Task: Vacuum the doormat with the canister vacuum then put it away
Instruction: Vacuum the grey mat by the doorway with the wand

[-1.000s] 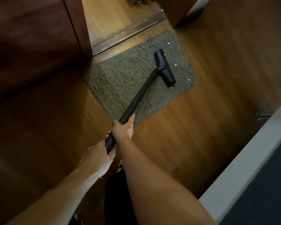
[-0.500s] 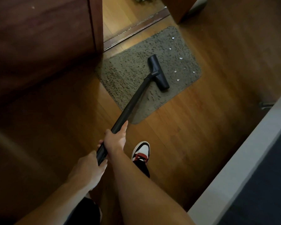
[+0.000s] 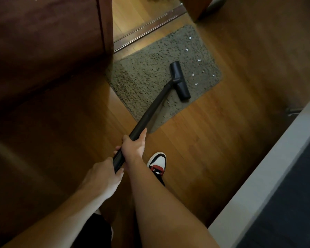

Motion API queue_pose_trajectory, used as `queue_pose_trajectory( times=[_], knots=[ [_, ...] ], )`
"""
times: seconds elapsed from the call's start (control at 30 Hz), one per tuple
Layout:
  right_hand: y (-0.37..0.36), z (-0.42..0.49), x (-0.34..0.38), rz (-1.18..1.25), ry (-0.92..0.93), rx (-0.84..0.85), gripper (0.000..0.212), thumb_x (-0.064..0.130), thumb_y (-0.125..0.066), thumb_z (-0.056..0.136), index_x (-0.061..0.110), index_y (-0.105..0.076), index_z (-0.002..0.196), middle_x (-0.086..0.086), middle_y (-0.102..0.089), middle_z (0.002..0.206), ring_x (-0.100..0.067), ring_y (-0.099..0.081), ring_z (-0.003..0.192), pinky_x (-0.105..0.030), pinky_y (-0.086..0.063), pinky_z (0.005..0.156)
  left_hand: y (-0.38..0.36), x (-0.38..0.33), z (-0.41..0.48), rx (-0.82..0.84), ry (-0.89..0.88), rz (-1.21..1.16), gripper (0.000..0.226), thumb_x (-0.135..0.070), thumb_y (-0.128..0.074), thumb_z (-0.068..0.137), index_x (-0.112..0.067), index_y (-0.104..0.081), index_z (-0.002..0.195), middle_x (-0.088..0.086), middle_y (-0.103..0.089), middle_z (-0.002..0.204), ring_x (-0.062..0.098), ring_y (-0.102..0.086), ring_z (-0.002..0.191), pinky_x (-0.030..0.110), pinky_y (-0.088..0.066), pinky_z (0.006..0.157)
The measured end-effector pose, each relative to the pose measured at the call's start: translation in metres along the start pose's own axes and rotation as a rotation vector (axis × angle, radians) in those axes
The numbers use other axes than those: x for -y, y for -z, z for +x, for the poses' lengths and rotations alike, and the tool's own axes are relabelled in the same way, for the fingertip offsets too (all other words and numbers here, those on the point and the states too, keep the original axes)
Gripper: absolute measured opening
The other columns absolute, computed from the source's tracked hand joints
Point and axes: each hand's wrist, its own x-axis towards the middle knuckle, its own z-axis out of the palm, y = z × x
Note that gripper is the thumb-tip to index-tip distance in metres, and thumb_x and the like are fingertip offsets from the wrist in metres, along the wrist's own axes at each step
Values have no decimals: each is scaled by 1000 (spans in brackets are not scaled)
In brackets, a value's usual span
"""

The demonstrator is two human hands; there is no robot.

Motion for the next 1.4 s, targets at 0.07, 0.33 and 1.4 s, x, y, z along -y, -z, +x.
queue_pose_trajectory(
  times=[0.07,0.33,1.4],
  knots=[
    [7,10,9,2,2,-11,89,9,-54,96,53,-3,154,-19,-66,103,-16,-60,50,-31,-54,50,0,-14,5,-9,7,21,25,-46,-52,96,-22,-53,104,-2,-62,84,13,-63,70,27,-50,60],
    [43,54,55,-1,-7,-13,88,11,-55,96,55,-4,153,-22,-62,122,-17,-61,50,-31,-54,52,-3,-82,31,-22,41,24,25,-47,-53,96,-24,-51,105,-3,-62,83,13,-64,68,29,-56,63],
    [72,43,25,-106,35,-31,96,11,-59,98,56,5,153,-11,-57,128,-16,-65,51,-39,-62,57,-28,-76,11,97,38,-10,25,-47,-52,96,-25,-53,107,-6,-63,88,9,-66,76,25,-57,70]
  ],
)
